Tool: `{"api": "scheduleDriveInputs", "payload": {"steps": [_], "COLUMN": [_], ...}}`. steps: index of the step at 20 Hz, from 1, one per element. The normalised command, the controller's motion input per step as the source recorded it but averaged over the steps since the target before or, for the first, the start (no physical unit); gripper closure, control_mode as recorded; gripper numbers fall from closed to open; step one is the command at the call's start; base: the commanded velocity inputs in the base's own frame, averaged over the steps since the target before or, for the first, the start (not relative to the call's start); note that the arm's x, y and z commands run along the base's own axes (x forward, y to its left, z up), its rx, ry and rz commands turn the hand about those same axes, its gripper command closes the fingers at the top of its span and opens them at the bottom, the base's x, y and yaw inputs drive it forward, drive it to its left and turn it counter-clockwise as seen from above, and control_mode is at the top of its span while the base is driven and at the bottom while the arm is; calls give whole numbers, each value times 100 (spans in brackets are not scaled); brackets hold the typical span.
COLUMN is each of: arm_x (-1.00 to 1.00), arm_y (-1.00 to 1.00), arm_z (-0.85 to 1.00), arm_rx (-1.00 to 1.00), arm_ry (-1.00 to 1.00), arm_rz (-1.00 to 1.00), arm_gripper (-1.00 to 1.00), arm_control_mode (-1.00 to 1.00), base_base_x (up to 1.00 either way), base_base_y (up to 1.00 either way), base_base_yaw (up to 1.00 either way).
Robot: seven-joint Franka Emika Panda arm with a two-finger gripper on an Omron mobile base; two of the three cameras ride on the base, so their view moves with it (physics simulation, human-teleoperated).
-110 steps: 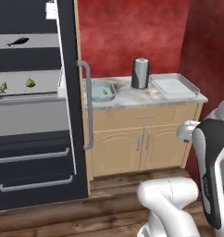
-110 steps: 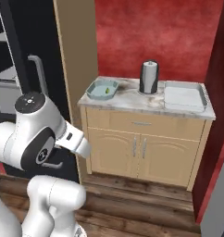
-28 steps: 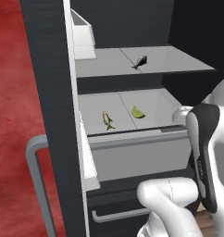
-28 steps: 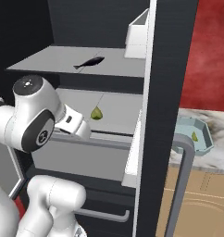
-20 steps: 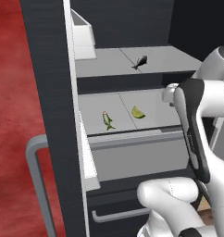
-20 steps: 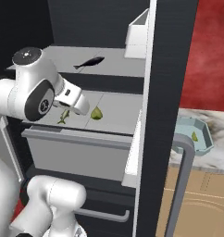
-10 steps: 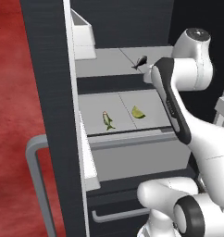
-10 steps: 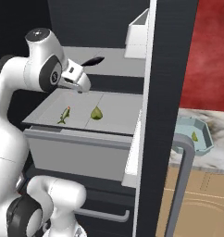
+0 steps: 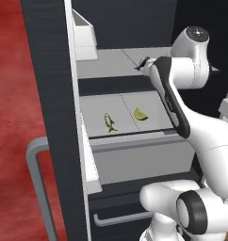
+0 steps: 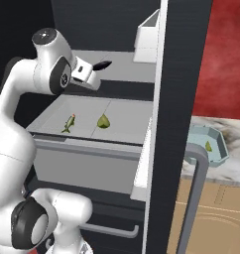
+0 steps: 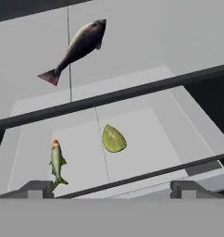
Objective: Place one lemon wedge and one fish in each tupperware on the nearby counter, to pack two identical lunches.
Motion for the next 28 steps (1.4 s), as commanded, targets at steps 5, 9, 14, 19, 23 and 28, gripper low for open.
{"api": "scheduleDriveInputs", "payload": {"steps": [5,9,14,19,23,28], "arm_x": [30,34,41,45,40,47], "arm_y": [0,3,3,8,6,3], "arm_z": [15,28,31,5,-6,-12], "arm_rx": [0,0,0,0,0,0], "arm_ry": [-12,-2,0,0,0,0], "arm_rz": [0,0,0,0,-1,-4], "arm_gripper": [-100,-100,-100,-100,-100,-100], "arm_control_mode": [-100,-100,-100,-100,-100,-100], "base_base_x": [0,0,0,0,0,0], "base_base_y": [0,0,0,0,0,0], "base_base_yaw": [0,0,0,0,0,0]}}
